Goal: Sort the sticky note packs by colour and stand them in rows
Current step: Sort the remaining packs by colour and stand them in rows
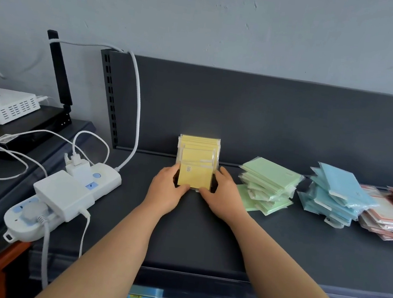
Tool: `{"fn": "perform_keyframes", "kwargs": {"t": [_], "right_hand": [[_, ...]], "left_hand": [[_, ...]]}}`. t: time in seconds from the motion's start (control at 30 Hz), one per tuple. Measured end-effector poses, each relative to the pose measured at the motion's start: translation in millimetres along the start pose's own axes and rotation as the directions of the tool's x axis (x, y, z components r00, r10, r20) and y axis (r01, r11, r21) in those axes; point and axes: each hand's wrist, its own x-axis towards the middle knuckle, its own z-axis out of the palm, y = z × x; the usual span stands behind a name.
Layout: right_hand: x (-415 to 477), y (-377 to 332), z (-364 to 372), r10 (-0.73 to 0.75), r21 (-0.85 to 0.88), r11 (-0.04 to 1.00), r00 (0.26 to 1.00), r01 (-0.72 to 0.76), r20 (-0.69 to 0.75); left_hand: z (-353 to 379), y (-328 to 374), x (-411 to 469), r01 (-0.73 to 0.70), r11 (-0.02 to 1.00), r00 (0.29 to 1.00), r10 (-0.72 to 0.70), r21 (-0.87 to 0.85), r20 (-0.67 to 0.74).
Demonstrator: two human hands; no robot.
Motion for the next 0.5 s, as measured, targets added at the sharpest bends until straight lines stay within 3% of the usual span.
{"fn": "perform_keyframes", "kwargs": {"t": [0.33,0.5], "right_hand": [[-2.3,-3.2,-1.3,-0.073,0.038,0.996,0.996,0.075,-0.052],[-5.1,-3.9,-3.6,-0.031,0.082,0.996,0.997,0.037,-0.071]], "left_hand": [[-1.9,2.7,-1.4,0.000,1.000,1.000,-0.001,0.029,0.025],[-3.8,4.3,-1.9,0.024,0.999,0.999,-0.023,-0.030,0.029]]}}
